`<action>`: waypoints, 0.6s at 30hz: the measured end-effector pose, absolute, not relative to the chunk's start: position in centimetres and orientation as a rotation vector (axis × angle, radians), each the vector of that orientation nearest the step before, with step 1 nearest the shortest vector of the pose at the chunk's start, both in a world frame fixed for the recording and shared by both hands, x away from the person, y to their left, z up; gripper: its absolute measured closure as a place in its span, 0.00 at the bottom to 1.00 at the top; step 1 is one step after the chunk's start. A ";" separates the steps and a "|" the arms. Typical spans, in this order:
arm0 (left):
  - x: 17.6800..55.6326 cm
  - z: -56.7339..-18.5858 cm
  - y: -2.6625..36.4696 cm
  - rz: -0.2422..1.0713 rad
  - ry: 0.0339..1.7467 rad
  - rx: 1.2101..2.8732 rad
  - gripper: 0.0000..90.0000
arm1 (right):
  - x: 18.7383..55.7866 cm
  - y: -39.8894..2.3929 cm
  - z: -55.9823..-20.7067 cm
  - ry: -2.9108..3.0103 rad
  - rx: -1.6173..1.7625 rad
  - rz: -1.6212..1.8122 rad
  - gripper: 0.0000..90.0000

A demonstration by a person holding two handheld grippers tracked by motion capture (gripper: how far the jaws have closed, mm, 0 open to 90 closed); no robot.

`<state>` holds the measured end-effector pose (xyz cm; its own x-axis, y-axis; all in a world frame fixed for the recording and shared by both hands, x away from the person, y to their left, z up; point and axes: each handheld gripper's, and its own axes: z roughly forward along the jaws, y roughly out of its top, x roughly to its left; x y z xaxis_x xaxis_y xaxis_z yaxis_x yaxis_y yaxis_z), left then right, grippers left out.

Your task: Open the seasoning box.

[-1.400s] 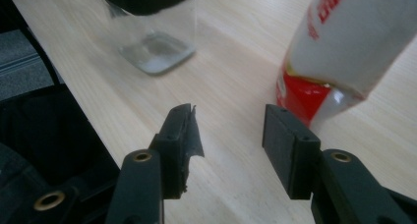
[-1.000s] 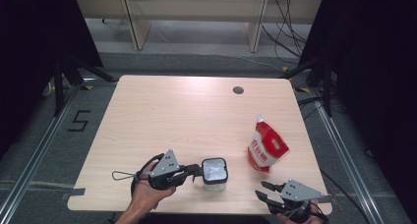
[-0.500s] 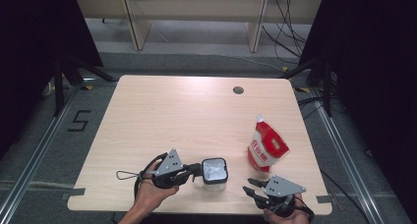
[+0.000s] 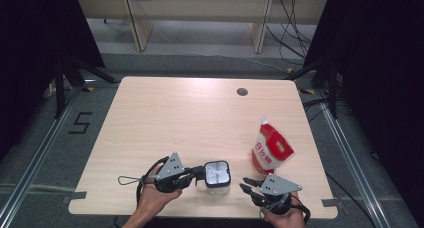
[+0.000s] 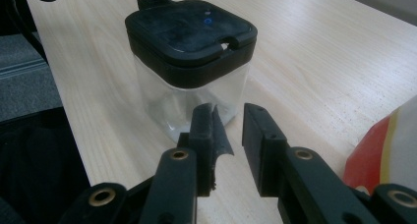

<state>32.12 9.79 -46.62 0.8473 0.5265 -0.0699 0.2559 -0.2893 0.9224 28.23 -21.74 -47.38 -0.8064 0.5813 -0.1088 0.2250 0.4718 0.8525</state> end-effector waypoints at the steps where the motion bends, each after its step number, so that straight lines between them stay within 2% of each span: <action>1: 32.1 -46.6 9.8 0.298 0.586 1.883 0.99 | 28.3 -21.7 -47.4 2.338 0.679 1.260 0.84; 18: 31.5 -46.1 10.1 0.306 0.575 1.915 0.98 | 28.6 -21.4 -47.2 2.338 0.658 1.269 0.88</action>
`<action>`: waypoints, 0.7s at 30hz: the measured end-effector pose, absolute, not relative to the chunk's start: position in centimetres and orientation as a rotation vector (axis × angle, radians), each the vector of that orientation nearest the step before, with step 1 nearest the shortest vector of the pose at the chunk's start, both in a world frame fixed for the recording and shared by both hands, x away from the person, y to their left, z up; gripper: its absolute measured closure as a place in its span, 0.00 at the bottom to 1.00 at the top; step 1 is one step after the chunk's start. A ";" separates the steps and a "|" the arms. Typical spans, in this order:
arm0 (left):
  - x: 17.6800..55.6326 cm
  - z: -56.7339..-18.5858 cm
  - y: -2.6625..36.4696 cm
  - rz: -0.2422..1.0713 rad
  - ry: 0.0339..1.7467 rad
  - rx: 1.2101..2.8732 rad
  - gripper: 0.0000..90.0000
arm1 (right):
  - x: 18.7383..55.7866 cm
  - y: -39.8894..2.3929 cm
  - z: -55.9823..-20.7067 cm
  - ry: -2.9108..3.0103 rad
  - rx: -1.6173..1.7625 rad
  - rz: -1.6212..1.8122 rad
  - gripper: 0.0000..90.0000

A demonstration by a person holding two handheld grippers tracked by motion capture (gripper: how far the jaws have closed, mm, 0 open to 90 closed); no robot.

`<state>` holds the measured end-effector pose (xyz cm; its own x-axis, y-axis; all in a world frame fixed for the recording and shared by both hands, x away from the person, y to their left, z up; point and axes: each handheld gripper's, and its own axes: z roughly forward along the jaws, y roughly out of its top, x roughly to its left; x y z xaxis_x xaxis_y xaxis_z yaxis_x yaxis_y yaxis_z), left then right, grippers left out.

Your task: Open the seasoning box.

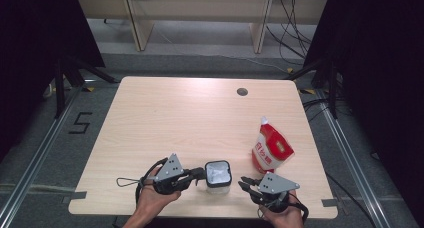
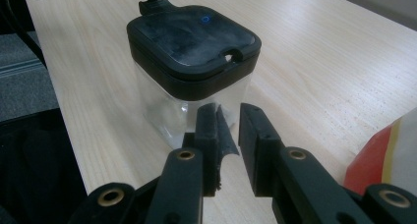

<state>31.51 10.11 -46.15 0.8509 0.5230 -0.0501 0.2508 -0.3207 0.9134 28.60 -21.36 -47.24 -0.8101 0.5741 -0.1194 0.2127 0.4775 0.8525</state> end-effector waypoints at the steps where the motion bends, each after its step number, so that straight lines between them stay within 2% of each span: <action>1: 31.5 -46.1 10.1 0.308 0.584 1.916 0.98 | 28.6 -21.3 -47.2 2.339 0.655 1.269 0.88; 21: 31.3 -46.6 10.3 0.314 0.593 1.887 0.99 | 28.7 -20.1 -47.2 2.373 0.586 1.281 0.95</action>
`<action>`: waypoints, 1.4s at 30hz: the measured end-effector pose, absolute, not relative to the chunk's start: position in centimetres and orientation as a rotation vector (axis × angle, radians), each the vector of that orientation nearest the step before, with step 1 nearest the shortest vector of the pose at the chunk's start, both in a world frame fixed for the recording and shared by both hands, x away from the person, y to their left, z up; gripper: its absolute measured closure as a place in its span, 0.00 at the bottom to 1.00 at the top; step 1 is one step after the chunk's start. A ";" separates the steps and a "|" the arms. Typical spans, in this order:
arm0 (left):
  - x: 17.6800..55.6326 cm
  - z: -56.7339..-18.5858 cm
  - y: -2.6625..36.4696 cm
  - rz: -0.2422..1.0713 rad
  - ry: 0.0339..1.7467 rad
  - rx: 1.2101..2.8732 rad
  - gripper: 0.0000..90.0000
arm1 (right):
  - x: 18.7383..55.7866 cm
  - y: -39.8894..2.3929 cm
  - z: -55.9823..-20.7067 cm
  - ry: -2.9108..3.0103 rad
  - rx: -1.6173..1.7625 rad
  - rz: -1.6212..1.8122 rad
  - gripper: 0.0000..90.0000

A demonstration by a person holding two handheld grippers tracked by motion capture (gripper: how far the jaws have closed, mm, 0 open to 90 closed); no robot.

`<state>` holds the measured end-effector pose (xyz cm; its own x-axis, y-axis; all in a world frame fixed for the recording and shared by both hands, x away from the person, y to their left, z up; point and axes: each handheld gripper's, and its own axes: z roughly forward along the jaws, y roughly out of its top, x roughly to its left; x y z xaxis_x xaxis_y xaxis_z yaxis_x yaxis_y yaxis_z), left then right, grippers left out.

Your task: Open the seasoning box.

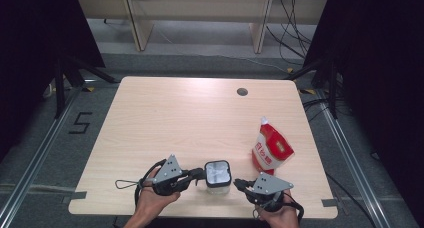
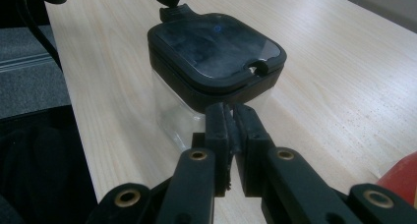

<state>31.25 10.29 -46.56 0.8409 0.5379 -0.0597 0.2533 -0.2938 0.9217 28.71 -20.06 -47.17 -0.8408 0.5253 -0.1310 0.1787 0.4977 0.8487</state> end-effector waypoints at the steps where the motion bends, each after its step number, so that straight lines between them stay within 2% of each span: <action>1: 31.2 -46.6 10.3 0.312 0.598 1.884 0.99 | 28.7 -20.0 -47.2 2.371 0.586 1.280 0.96; 39: 31.4 -46.9 10.5 0.296 0.591 1.854 0.99 | 29.4 -19.2 -46.0 2.354 0.542 1.283 0.97; 42: 31.4 -46.9 10.6 0.296 0.602 1.852 0.96 | 29.5 -19.1 -45.9 2.356 0.538 1.285 0.97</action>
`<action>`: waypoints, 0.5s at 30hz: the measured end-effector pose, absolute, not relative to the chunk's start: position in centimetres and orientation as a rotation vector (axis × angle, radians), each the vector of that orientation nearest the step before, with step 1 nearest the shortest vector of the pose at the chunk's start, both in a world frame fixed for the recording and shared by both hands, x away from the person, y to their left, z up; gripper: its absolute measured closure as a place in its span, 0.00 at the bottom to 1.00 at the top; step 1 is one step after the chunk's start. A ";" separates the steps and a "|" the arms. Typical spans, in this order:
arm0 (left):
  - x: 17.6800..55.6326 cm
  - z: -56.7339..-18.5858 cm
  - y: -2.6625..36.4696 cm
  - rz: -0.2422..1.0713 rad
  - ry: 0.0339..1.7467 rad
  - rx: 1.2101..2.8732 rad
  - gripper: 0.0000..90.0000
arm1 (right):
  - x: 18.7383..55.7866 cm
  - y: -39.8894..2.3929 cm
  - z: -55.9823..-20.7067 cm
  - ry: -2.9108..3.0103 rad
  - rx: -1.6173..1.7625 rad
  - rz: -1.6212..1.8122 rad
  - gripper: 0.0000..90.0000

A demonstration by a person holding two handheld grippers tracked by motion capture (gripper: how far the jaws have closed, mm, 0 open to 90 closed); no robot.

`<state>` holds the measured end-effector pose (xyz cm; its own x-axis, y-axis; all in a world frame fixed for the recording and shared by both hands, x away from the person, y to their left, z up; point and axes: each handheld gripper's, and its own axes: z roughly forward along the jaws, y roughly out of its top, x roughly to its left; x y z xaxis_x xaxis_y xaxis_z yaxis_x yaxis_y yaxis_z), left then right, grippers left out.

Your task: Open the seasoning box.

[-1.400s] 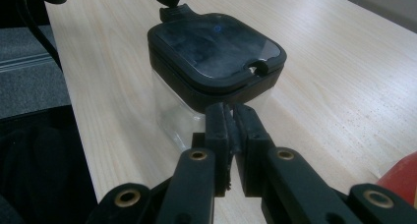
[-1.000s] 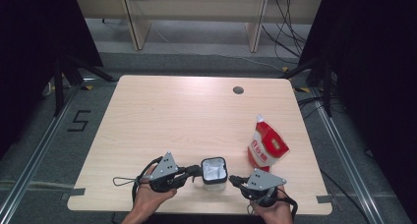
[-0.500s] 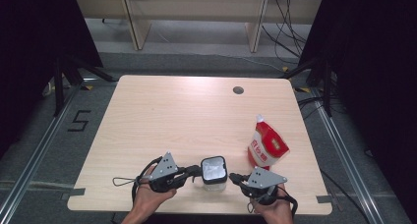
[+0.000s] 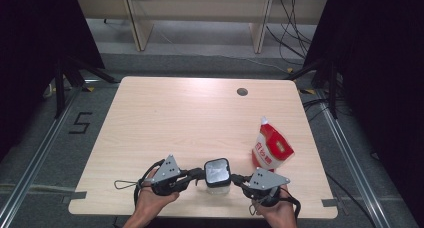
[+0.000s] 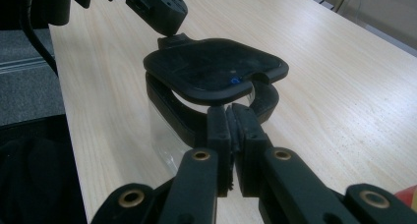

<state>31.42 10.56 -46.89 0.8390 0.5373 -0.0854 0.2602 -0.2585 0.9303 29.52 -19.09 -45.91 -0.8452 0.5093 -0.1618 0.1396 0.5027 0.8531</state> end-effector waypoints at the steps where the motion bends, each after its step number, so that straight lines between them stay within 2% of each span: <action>1: 31.5 -46.8 10.7 0.295 0.599 1.857 0.94 | 29.5 -19.1 -45.9 2.359 0.530 1.281 0.97; 2: 31.5 -46.7 10.8 0.292 0.590 1.862 0.83 | 29.6 -19.0 -45.8 2.353 0.540 1.301 0.97; 4: 31.6 -46.6 11.0 0.273 0.570 1.850 0.81 | 29.6 -19.0 -45.7 2.353 0.528 1.296 0.97; 9: 31.2 -46.9 11.2 0.266 0.553 1.867 0.64 | 29.7 -18.8 -45.3 2.352 0.524 1.304 0.97; 10: 31.2 -47.1 11.2 0.264 0.548 1.881 0.58 | 29.7 -18.8 -45.2 2.342 0.526 1.303 0.97; 15: 31.2 -48.4 10.7 0.263 0.552 1.952 0.52 | 29.8 -18.6 -45.0 2.334 0.518 1.309 0.97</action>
<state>31.19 10.68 -48.43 0.8698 0.4896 -0.0617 0.2612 -0.3506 0.8994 29.77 -18.64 -45.02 -0.8457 0.5056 -0.1707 0.1179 0.4889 0.8643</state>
